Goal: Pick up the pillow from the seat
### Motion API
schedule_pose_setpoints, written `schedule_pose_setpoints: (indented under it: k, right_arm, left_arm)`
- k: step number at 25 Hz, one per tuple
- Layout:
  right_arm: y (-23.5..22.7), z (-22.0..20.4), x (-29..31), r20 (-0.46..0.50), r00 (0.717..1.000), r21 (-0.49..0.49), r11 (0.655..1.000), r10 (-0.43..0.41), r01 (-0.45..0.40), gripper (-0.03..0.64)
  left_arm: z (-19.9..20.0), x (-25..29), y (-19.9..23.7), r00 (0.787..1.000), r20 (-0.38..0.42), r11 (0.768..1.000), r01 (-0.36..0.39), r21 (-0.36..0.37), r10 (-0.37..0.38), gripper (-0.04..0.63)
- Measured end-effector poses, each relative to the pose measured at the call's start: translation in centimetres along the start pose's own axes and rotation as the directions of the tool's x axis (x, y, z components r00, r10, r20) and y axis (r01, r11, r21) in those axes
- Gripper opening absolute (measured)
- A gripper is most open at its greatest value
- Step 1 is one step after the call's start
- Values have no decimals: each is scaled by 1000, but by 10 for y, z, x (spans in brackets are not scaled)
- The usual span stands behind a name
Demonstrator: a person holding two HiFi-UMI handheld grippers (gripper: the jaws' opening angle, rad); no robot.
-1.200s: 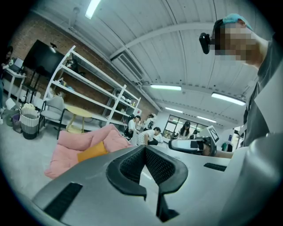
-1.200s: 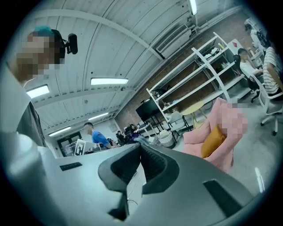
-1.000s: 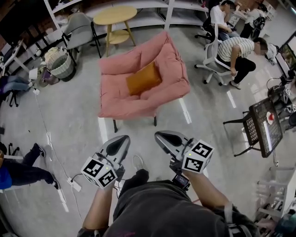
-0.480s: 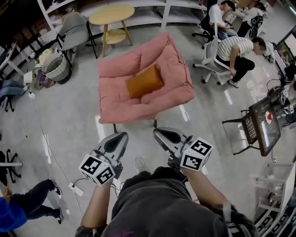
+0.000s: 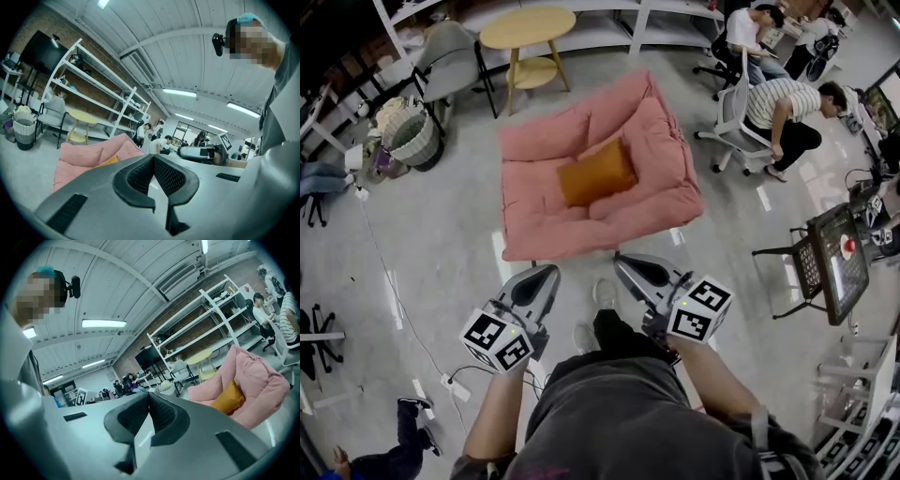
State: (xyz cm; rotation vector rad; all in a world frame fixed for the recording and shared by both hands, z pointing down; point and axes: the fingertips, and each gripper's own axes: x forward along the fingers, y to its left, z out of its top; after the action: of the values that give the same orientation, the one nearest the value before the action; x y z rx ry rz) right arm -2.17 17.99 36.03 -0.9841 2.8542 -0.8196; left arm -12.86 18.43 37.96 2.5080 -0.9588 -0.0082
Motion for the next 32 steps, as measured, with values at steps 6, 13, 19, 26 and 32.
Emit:
schedule_pose_setpoints:
  k: [6,13,19,26,32]
  right_arm:
    - [-39,13,28,-6,1000,15,1000,-2,2,14]
    - [-97,29,67,-40,999,34,999,7,-5,14]
    - [-158,48,101,-76,997,47,999,11,-8,14]
    - [-233,51,132,-141,990,66,998,-7,16,14]
    - [-287,46,158,-208,977,66,996,-48,63,15]
  left_arm:
    - [7,31,35,1000,-17,1000,-8,-9,8,9]
    - [13,82,81,999,-47,999,-26,-35,24,9]
    - [21,132,128,995,-76,996,-61,-59,57,9]
    - [15,187,182,988,-115,989,-117,-91,106,9]
    - [5,226,228,980,-153,982,-147,-123,127,9]
